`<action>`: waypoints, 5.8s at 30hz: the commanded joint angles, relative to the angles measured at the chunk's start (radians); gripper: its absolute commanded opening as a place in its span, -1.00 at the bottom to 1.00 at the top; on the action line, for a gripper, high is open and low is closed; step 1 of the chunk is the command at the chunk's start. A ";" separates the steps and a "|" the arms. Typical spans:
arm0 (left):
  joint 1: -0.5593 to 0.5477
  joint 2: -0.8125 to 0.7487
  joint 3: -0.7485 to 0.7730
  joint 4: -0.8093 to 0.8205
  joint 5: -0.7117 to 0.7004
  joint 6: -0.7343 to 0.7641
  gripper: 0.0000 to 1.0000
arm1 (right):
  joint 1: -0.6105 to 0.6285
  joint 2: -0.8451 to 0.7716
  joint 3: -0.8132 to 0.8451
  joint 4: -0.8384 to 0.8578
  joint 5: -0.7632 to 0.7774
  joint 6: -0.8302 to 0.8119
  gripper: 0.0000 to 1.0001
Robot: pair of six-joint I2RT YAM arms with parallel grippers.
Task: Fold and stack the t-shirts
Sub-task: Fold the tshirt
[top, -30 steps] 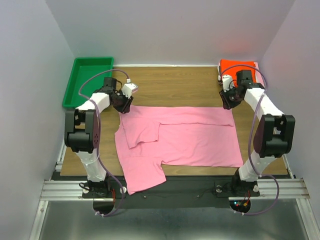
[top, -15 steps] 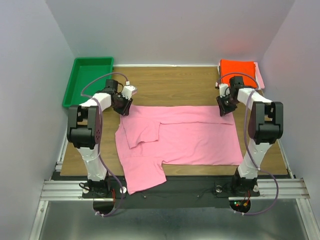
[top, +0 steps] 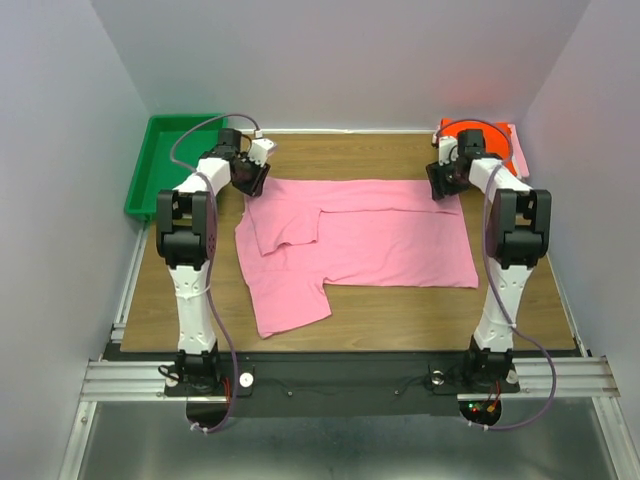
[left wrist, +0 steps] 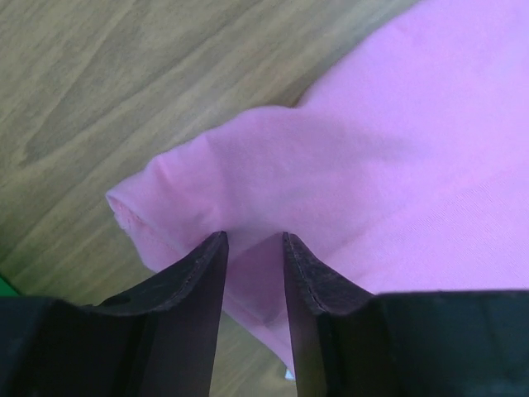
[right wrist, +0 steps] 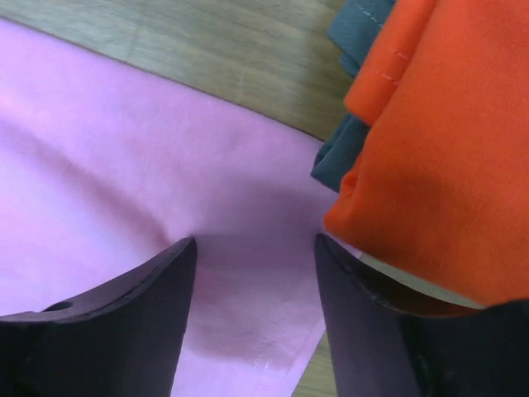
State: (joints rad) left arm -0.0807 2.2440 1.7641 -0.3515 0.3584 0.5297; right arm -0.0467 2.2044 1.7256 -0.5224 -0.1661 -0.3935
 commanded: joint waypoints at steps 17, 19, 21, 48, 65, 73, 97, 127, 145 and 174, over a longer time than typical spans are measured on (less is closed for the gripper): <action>0.018 -0.883 -0.727 -0.346 0.257 0.488 0.04 | -0.012 -0.908 -0.687 -0.298 -0.104 -0.416 0.18; 0.013 -0.925 -0.816 -0.356 0.241 0.524 0.04 | -0.012 -0.968 -0.790 -0.297 -0.082 -0.459 0.15; 0.010 -0.986 -0.873 -0.356 0.234 0.570 0.04 | -0.012 -0.997 -0.845 -0.285 -0.047 -0.493 0.12; -0.186 -1.008 -1.103 -0.190 0.088 0.535 0.03 | -0.012 -1.031 -1.206 0.094 0.154 -0.622 -0.02; -0.208 -0.900 -1.152 -0.136 0.062 0.524 0.01 | -0.012 -1.003 -1.129 0.029 0.099 -0.656 -0.04; -0.212 -0.897 -1.158 -0.122 0.039 0.523 -0.63 | -0.012 -0.951 -1.167 0.027 0.093 -0.683 -0.29; -0.203 -1.147 -1.011 -0.400 0.062 0.507 -1.00 | -0.012 -1.091 -1.037 -0.182 0.157 -0.694 -0.99; -0.028 -0.715 -0.502 -0.514 0.186 0.585 -1.00 | -0.024 -0.640 -0.571 -0.306 0.126 -0.716 -0.95; 0.022 -0.351 -0.233 -0.483 0.221 0.581 -1.00 | -0.036 -0.249 -0.270 -0.304 0.099 -0.676 -0.93; 0.205 -0.623 -0.680 -0.301 0.312 0.357 -0.05 | -0.093 -0.407 -0.431 -0.324 -0.084 -0.209 -0.12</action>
State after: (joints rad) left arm 0.1253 1.6646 1.1725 -0.6460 0.6357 0.8867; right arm -0.1062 1.7935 1.3060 -0.8417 -0.1932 -0.7021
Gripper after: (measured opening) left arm 0.470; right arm 0.444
